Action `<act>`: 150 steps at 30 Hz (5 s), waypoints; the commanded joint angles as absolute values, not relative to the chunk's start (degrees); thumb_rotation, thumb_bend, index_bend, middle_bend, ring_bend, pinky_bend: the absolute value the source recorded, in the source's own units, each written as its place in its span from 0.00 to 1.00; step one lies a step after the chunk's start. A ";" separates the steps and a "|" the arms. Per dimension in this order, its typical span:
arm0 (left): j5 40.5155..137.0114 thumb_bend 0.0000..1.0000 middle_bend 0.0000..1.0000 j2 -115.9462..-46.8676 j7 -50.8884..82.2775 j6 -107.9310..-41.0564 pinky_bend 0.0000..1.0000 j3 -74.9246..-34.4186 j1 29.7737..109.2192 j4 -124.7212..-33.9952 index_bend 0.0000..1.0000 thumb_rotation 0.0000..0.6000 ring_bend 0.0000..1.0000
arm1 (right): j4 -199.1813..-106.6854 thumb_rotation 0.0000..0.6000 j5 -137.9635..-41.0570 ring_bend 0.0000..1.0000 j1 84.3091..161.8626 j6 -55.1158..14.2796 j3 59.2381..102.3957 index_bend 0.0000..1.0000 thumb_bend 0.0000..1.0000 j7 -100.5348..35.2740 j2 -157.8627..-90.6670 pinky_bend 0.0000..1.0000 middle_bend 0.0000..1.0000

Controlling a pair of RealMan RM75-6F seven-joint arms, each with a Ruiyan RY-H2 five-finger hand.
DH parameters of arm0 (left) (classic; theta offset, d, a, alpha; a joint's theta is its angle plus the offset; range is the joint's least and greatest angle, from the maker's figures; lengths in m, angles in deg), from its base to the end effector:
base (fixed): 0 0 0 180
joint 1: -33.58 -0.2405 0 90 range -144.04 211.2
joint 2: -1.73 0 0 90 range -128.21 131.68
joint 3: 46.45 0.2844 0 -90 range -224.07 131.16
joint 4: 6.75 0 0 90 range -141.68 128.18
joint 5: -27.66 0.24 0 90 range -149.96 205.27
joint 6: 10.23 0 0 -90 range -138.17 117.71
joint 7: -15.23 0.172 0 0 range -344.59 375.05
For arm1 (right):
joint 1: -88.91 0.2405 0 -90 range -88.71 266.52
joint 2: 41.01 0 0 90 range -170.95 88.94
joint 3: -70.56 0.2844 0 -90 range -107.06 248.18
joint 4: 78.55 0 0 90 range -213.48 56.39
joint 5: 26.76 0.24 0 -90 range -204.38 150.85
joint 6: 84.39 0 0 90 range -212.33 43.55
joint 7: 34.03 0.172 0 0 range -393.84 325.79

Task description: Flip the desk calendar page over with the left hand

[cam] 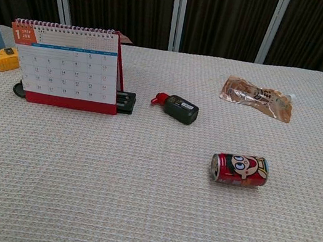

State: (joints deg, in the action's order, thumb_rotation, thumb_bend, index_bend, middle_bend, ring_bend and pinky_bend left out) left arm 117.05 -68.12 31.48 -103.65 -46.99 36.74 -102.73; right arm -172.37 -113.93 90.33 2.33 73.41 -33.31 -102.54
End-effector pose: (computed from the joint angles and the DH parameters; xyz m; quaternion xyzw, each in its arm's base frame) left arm -0.3144 0.1915 0.1177 -0.6024 -0.3200 -0.3828 0.6230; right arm -0.3530 -0.1925 0.1603 0.5847 -0.3899 0.3826 0.5998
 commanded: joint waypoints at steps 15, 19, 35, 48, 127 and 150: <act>116.38 0.18 0.00 -68.21 31.63 -102.34 0.00 -47.73 36.74 -103.05 0.00 1.00 0.00 | -172.63 1.00 -114.27 0.00 89.89 3.23 73.32 0.00 0.02 -32.73 -102.15 0.00 0.00; 115.40 0.19 0.00 -68.31 31.31 -100.78 0.00 -47.94 37.22 -102.90 0.00 1.00 0.00 | -172.63 1.00 -113.91 0.00 89.83 3.07 73.32 0.00 0.02 -32.83 -102.21 0.00 0.00; 98.30 0.82 0.67 -69.36 16.77 -84.16 0.54 -53.83 42.74 -109.80 0.00 1.00 0.65 | -172.69 1.00 -113.94 0.00 90.10 2.41 73.24 0.00 0.02 -32.24 -102.11 0.00 0.00; 72.46 0.86 0.68 -70.29 12.48 -63.10 0.56 -62.21 53.66 -110.04 0.00 1.00 0.67 | -172.83 1.00 -113.93 0.00 90.29 2.05 73.23 0.00 0.02 -31.37 -101.78 0.00 0.00; 94.69 0.31 0.00 -77.30 41.87 -85.99 0.01 -58.92 67.68 -107.28 0.00 1.00 0.00 | -172.56 1.00 -112.72 0.00 90.09 1.94 73.68 0.00 0.02 -28.94 -101.00 0.00 0.00; 64.28 0.08 0.00 -71.23 51.19 -62.32 0.00 -60.84 78.42 -99.63 0.00 1.00 0.00 | -171.52 1.00 -111.02 0.00 90.40 0.68 74.13 0.00 0.02 -28.63 -101.38 0.00 0.00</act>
State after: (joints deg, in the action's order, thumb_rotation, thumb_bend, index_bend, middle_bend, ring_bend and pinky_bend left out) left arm 65.57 -71.26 50.88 -63.61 -61.34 77.55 -100.55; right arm -171.53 -111.02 90.40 0.69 74.13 -28.63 -101.38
